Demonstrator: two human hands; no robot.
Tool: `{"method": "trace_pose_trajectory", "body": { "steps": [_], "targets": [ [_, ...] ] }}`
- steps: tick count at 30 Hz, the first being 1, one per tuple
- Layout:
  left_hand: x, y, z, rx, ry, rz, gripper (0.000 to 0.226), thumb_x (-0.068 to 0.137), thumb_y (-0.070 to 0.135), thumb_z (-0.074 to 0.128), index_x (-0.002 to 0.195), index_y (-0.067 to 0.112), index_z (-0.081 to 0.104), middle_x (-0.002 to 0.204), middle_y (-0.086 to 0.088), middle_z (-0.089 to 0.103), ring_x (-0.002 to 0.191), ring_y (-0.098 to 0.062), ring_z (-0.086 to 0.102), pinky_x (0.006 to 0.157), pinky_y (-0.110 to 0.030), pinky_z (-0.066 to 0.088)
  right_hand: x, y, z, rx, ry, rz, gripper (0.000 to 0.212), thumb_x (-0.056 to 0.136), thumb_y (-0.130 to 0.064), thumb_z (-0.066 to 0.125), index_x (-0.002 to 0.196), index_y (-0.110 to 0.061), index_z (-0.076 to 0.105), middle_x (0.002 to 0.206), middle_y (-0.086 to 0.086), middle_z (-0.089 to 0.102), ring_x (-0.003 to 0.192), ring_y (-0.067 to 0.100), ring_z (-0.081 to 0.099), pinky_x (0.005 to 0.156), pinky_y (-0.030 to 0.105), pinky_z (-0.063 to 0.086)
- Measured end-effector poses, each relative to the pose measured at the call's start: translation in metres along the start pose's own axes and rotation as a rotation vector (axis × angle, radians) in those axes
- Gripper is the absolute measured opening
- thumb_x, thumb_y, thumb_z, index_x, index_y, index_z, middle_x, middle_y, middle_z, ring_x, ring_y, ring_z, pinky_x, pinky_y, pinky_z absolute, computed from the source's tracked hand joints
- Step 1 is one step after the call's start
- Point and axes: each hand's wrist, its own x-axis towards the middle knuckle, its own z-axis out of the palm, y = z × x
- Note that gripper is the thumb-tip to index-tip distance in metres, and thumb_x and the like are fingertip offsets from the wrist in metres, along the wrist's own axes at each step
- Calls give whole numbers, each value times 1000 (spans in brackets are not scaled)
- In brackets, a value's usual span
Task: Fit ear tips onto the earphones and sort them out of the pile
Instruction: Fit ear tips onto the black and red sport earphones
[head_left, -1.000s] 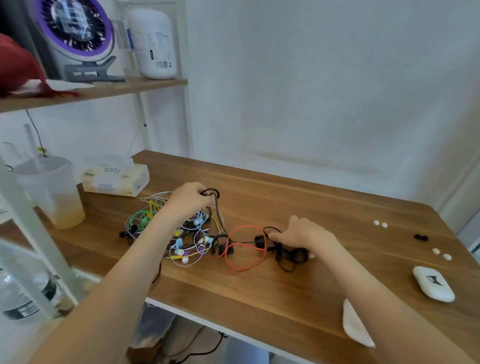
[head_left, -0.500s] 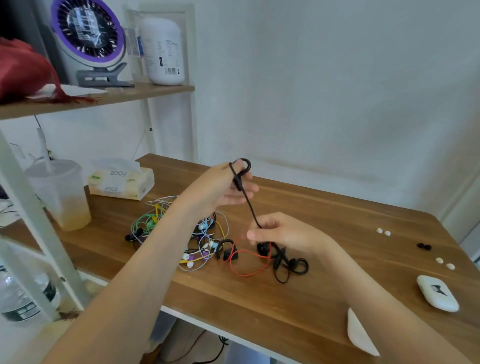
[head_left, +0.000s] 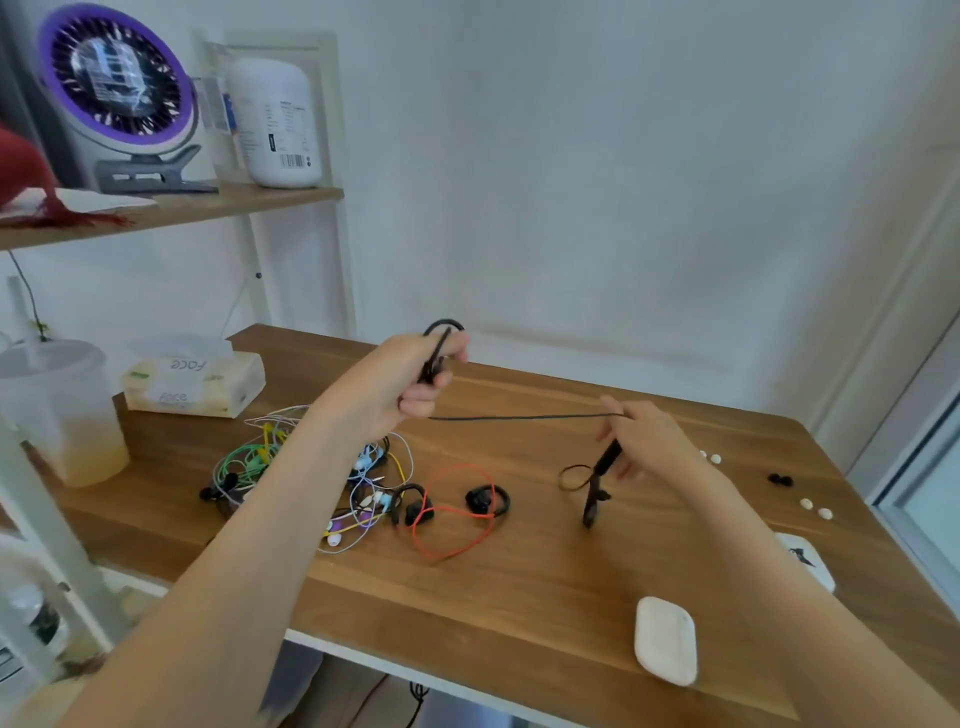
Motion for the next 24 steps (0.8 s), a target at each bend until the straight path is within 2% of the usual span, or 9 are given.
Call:
{"method": "trace_pose_trajectory", "body": {
  "steps": [4, 8, 12, 15, 18, 20, 24],
  "targets": [
    [7, -16, 15, 131, -23, -43, 13, 93, 18, 59, 99, 7, 57, 61, -1, 51, 45, -7, 30, 41, -18, 26, -9, -14, -21, 272, 33, -37, 53, 103, -43, 33, 92, -1, 64, 68, 17, 71, 57, 33, 68, 55, 34, 54],
    [12, -24, 36, 76, -1, -37, 6, 93, 4, 51, 96, 8, 54, 66, -4, 53, 48, -9, 37, 47, -21, 34, -22, -27, -38, 520, 94, -87, 51, 103, -41, 34, 88, -2, 63, 72, 17, 71, 56, 31, 65, 49, 34, 54],
    [17, -33, 48, 38, -34, -5, 15, 94, -4, 45, 104, 5, 54, 77, -8, 61, 54, -12, 50, 52, -23, 46, -25, -25, -49, 689, 120, -176, 44, 104, -29, 38, 81, -3, 65, 78, 13, 69, 69, 28, 68, 65, 35, 59],
    [21, -39, 54, 54, -9, -29, 17, 97, -3, 44, 109, 4, 53, 89, -13, 66, 62, -12, 59, 60, -24, 54, -22, -13, -53, 646, 146, -227, 24, 97, -8, 50, 78, -6, 65, 88, 11, 65, 85, 25, 65, 80, 35, 56],
    [22, -43, 60, 93, -31, -54, 16, 98, 1, 46, 113, 4, 52, 101, -17, 68, 74, -15, 63, 69, -27, 57, -20, 6, -53, 487, 78, -213, 14, 90, -1, 59, 82, -10, 67, 93, 7, 66, 88, 19, 65, 88, 31, 54],
    [22, -45, 62, 108, -51, -56, 16, 99, 4, 47, 114, 4, 50, 102, -18, 68, 74, -16, 64, 70, -28, 58, -19, 14, -50, 434, 19, -198, 14, 91, 0, 59, 86, -10, 68, 95, 9, 67, 86, 17, 67, 86, 29, 55],
    [23, -48, 67, 175, -85, -62, 21, 98, 7, 50, 119, 5, 45, 97, -16, 72, 66, -14, 63, 64, -27, 56, -20, 24, -42, 232, -65, -185, 10, 93, -11, 59, 98, -7, 67, 90, 9, 66, 74, 11, 62, 69, 21, 54]
  ]
}}
